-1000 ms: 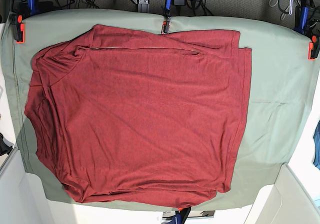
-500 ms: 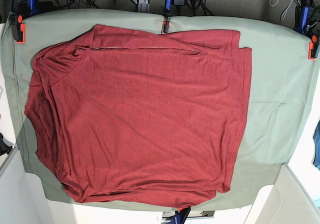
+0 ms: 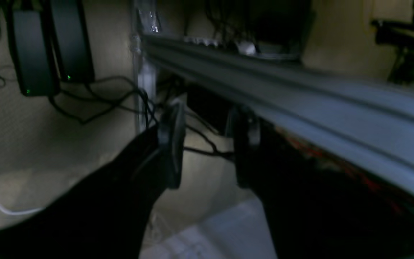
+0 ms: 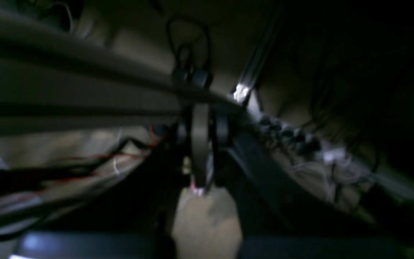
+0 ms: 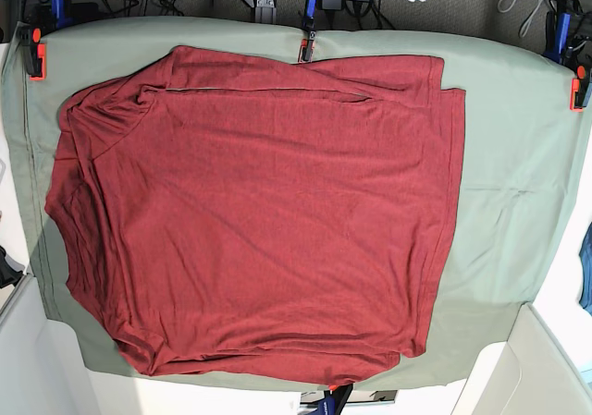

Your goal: Fold the T-shirt properly

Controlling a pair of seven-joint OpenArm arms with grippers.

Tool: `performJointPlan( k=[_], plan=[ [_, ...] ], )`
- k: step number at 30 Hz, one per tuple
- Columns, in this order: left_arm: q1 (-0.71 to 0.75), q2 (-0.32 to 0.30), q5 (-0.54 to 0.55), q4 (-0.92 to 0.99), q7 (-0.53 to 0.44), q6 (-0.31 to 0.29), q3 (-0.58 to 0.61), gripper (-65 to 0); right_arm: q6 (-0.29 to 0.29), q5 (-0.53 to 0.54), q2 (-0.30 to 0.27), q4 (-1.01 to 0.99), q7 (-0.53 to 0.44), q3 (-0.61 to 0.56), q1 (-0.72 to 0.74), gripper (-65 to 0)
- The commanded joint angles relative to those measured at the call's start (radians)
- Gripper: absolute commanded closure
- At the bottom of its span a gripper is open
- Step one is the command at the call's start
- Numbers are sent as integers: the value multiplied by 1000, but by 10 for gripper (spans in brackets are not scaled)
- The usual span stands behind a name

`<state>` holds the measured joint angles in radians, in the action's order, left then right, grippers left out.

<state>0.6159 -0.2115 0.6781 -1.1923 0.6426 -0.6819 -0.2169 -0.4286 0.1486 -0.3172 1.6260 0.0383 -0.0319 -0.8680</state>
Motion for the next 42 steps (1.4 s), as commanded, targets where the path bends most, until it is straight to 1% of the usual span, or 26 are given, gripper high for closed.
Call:
performJointPlan(
  k=[1,3,7,10,12,13,14,15,17,19,20,21,23,25,32,36,42],
  plan=[
    [29,-18,40,-47,18,-16,-22,-253,-5,33,-13,59,-12,24,-31,-25],
    [72,-39,104,-123,53,-16,-60,-253,-5,98,-15,149,29,75,-57,-25],
    [156,-72,200,-282,75,-16,-133,-255,-4,243,-15,280,120,188,-59,-26],
    [204,-87,225,-405,89,-16,-183,-255,7,320,-14,339,154,269,-42,-26],
    [230,-105,224,-476,91,-16,-202,-255,16,355,-13,352,154,315,-19,-28],
    [240,-114,224,-507,91,-16,-208,-256,31,369,-12,352,155,332,-2,-41],
    [248,-126,224,-534,91,-16,-211,-256,66,377,-12,352,168,344,17,-65],
    [254,-137,224,-559,91,-16,-211,-256,112,383,-13,352,190,351,36,-103],
    [258,-155,224,-591,92,-16,-211,-257,211,383,-12,351,224,353,76,-213],
    [257,-166,223,-602,92,-16,-211,-263,282,383,-12,350,238,353,114,-326],
    [257,-169,224,-602,92,-16,-211,-289,313,379,-11,350,240,353,133,-367],
    [257,-171,223,-602,92,-16,-211,-318,337,365,-10,348,246,353,151,-391],
    [257,-172,223,-602,92,-16,-211,-369,378,336,-5,344,263,353,190,-399],
    [257,-172,223,-602,92,-16,-211,-378,403,318,9,334,284,353,219,-399],
    [256,-172,224,-602,86,-16,-245,-378,407,319,84,243,292,353,286,-399],
    [251,-177,230,-602,83,-16,-275,-378,407,319,116,209,296,353,335,-399],
    [242,-202,271,-608,76,-16,-277,-378,399,318,124,163,300,352,394,-399]
  ],
)
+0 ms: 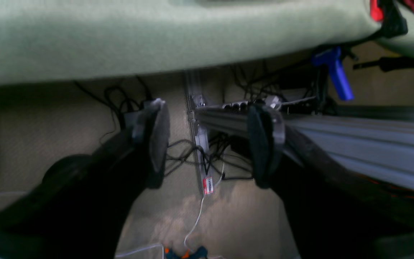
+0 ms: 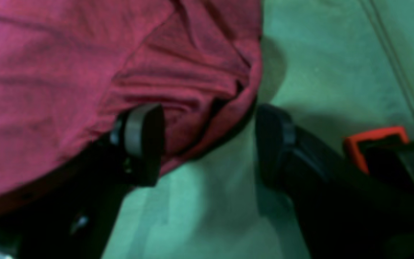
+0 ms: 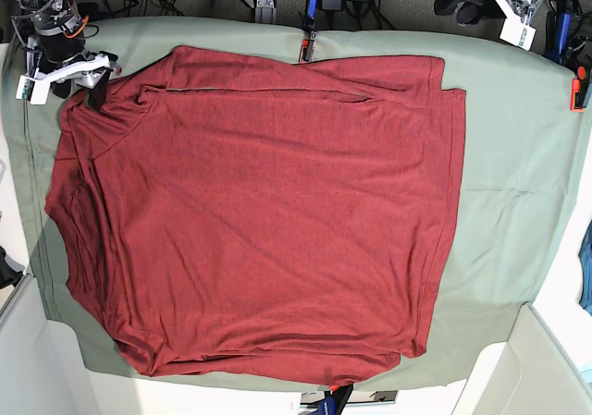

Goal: Fold the T-shirt properly
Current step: 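Lower both grippers and grasp the red T-shirt's edge corners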

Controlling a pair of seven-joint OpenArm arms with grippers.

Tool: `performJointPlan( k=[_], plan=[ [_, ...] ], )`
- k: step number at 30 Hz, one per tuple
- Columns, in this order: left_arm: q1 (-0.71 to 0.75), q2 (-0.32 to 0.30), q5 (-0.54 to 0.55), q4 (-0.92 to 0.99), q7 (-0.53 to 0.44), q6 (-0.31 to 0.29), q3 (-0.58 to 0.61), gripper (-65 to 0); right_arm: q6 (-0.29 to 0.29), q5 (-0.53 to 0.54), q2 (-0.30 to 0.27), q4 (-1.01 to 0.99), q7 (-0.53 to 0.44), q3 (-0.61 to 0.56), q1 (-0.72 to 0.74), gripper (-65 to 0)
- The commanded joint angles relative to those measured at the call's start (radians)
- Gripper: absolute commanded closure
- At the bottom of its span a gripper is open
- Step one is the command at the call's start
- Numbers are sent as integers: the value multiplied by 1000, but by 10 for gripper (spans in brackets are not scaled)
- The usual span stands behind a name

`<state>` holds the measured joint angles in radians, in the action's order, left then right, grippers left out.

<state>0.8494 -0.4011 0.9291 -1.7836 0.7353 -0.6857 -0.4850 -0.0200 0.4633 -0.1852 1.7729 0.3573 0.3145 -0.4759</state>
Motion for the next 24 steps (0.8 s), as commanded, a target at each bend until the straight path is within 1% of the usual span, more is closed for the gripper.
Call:
performJointPlan(
  k=[1,5,10,12,16,19,24],
  plan=[
    [2,-12,20,-22,-17,-12,-8,-378,-10,-4,-8,4,-19,6,9,-399],
    [-55,-12,12,-24,-18,-12,-8,-378,-11,-13,-8,-19,-19,6,15,-399],
    [-154,-21,-57,-24,-20,-12,-8,-378,-11,-41,-8,-19,3,6,13,-399],
    [-175,-33,-68,-23,-21,-12,-6,-378,-11,-41,-8,-19,14,6,13,-399],
    [-216,-48,-69,-3,-21,-12,-6,-378,-11,-41,-8,-19,15,6,12,-399],
    [-241,-48,-69,44,-21,-12,-5,-378,-11,-41,-8,-19,18,6,13,-399],
    [-253,-48,-53,71,-19,-12,41,-378,-11,-41,-8,-19,21,6,13,-399]
  ],
)
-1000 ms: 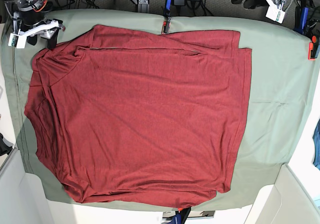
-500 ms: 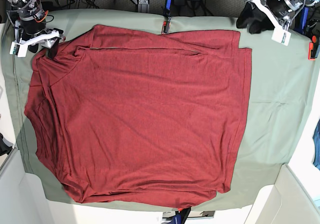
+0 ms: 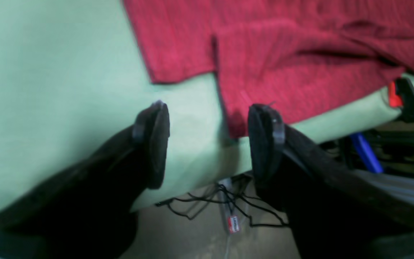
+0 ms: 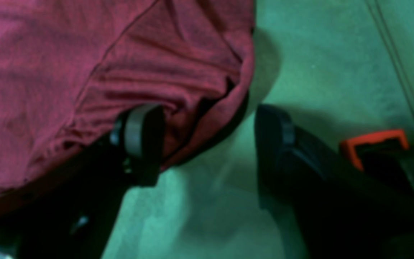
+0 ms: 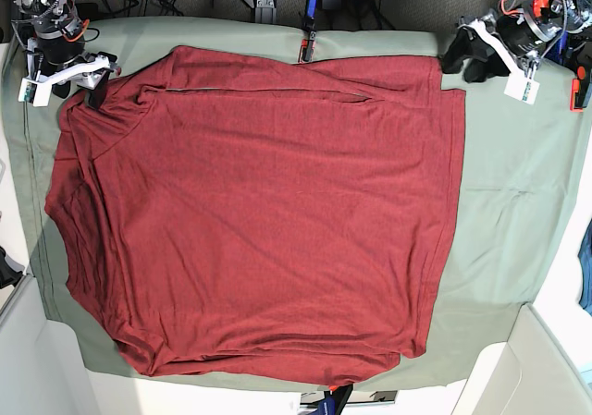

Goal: Fold the T-shirt properly
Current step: 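Lower both grippers and grasp the red T-shirt's edge corners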

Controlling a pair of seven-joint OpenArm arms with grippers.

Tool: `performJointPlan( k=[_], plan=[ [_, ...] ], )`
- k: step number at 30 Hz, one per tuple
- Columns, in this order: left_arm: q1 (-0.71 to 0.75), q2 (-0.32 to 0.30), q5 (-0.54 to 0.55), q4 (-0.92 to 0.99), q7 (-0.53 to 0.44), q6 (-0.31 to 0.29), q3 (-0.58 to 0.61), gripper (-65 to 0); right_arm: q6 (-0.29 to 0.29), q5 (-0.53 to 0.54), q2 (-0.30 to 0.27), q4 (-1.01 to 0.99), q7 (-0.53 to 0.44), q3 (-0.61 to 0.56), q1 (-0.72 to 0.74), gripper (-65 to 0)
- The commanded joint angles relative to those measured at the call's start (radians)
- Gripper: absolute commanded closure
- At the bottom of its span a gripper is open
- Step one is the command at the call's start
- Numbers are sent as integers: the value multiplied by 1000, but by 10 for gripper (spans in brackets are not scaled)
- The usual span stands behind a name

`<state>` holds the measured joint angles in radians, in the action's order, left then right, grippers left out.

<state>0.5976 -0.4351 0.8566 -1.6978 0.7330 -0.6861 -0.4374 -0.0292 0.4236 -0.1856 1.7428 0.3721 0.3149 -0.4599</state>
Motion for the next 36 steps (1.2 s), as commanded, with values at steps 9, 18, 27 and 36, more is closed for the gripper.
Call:
performJointPlan(
  k=[9,18,27,36],
  plan=[
    [-40,8,-62,5,-25,-2,86,-378,-2,-1,-8,11,29,6,-7,-399],
    [-6,8,-35,6,-3,-12,119,-378,-2,-1,-7,11,70,6,-9,-399],
    [-5,9,-105,6,-61,-12,183,-55,-2,-1,6,11,81,5,-13,-361],
    [-5,8,-177,0,-50,-12,154,0,-138,-16,6,11,80,6,-11,0]
  ],
)
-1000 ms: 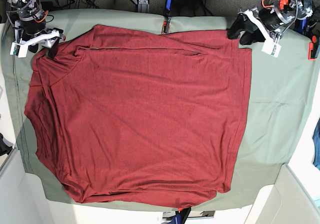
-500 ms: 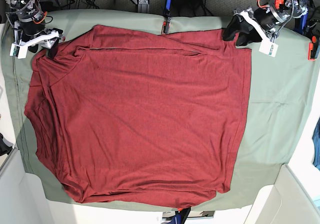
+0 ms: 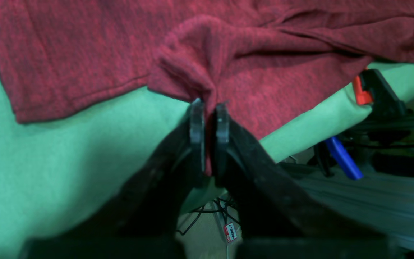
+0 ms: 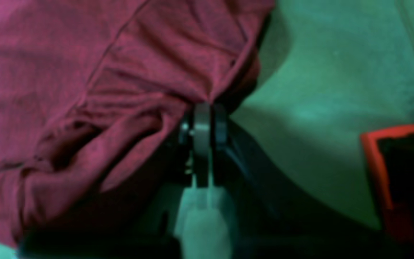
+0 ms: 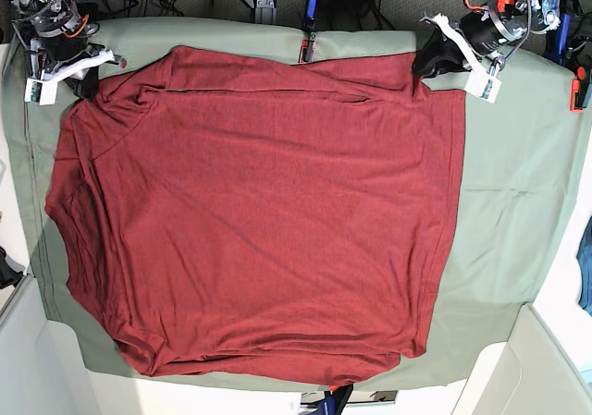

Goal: Fold the T-shirt properly
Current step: 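Lower both grippers and grasp the red T-shirt's edge corners, then lift the grasped shirt edge with both grippers and pull it taut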

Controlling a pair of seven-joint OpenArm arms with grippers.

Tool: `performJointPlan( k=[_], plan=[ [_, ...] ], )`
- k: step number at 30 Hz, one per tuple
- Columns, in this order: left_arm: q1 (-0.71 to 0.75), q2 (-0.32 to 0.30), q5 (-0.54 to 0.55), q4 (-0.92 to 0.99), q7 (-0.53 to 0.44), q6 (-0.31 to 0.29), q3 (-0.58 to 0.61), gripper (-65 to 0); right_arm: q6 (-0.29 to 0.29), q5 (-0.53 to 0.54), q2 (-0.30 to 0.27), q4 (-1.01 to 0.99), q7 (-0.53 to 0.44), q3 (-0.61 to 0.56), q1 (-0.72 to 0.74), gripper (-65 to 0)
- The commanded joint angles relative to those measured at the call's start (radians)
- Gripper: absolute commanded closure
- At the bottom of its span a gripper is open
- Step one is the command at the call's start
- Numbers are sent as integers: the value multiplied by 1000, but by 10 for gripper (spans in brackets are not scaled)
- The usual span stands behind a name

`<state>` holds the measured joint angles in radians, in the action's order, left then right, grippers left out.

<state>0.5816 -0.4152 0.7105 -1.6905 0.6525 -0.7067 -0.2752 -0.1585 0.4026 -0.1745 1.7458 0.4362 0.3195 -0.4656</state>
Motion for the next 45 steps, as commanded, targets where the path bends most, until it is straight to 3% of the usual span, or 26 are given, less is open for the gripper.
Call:
performJointPlan(
  k=[1,9,11,16,20,31,38,45],
  plan=[
    [11,-12,-15,-13,42,9,-23,0,-24,-5,-5,8,18,2,-6,0],
    [72,-15,187,-108,133,9,-192,0,-57,40,-6,63,84,87,-6,0],
    [92,-15,205,-141,135,9,-214,0,-106,85,-6,79,84,122,-6,0],
    [103,-24,213,-229,138,9,-264,0,-137,167,-8,93,88,175,0,0],
    [102,-65,214,-261,129,9,-301,0,-137,193,-9,93,88,194,23,0],
    [-8,-146,182,-208,84,9,-244,0,-160,146,-11,43,88,141,227,0],
    [-199,-151,44,-27,39,9,-74,0,-160,109,-10,-79,84,78,330,0],
    [-356,-153,69,182,32,9,-50,0,-159,72,-10,-179,73,79,410,0]
  ],
)
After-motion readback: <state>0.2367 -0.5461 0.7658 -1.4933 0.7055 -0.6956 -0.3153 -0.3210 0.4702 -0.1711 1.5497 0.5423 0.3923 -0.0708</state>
